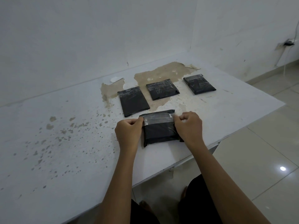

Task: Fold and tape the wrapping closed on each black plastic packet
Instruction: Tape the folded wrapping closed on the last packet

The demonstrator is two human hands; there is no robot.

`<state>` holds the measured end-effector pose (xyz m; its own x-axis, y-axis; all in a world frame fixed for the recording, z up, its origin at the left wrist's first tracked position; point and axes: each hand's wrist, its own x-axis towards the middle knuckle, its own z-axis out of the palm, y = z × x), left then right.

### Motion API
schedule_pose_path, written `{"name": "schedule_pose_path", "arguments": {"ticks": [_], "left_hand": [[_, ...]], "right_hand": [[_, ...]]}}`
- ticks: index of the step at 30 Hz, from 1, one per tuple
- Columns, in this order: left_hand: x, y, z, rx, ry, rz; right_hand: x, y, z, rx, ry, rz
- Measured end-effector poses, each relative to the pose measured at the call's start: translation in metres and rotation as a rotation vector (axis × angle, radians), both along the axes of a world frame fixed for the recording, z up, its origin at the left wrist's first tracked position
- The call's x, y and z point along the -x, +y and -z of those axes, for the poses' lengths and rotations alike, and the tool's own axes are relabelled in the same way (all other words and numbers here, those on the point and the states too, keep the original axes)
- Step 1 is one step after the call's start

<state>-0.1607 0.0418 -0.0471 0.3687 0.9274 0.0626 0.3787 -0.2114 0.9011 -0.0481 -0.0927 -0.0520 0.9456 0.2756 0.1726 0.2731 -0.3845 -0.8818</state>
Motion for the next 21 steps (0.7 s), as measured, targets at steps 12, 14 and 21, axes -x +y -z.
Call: {"name": "schedule_pose_path", "arguments": {"ticks": [12, 14, 21], "left_hand": [[-0.001, -0.008, 0.009, -0.122, -0.013, -0.026], [-0.002, -0.007, 0.01, -0.115, -0.019, -0.025], [-0.002, -0.007, 0.012, -0.147, -0.027, -0.029]], "right_hand": [[0.0, 0.0, 0.017, 0.011, -0.051, 0.0], [0.001, -0.001, 0.016, -0.035, -0.04, 0.021], [0.001, -0.002, 0.017, -0.077, -0.109, -0.031]]}}
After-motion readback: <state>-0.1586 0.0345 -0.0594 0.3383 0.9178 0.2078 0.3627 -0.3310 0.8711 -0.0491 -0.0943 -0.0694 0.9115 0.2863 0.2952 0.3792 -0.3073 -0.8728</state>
